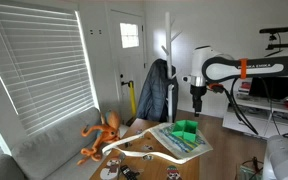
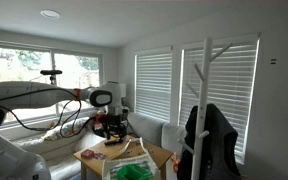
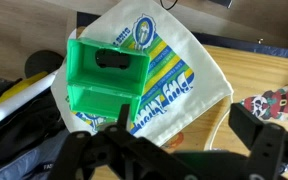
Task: Put the book in the green bowl
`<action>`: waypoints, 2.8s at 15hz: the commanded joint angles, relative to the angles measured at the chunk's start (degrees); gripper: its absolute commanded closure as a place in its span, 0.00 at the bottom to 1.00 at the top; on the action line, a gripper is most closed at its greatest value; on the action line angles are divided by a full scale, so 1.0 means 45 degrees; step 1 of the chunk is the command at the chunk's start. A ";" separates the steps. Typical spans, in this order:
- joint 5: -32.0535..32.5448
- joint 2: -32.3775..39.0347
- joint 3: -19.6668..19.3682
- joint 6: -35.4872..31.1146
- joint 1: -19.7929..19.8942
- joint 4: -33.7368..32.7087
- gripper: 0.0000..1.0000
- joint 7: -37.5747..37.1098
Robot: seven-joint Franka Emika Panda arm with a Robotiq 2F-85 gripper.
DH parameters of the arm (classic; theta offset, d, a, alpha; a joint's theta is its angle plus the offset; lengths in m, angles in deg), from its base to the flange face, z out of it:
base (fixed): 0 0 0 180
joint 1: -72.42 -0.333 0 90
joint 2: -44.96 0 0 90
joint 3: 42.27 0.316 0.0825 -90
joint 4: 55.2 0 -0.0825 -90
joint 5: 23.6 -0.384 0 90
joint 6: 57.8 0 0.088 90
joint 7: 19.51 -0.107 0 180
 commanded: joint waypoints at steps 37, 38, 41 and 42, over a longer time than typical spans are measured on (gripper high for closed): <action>-0.2872 0.0032 0.4923 0.2043 -0.3493 0.1774 0.00 -0.3506; -0.2694 0.0083 0.4645 0.1826 -0.3509 0.1838 0.00 -0.2804; -0.2308 0.0458 0.4476 0.0990 -0.3568 0.2155 0.00 -0.1816; -0.2209 0.0571 0.4406 0.0630 -0.3611 0.2260 0.00 -0.1439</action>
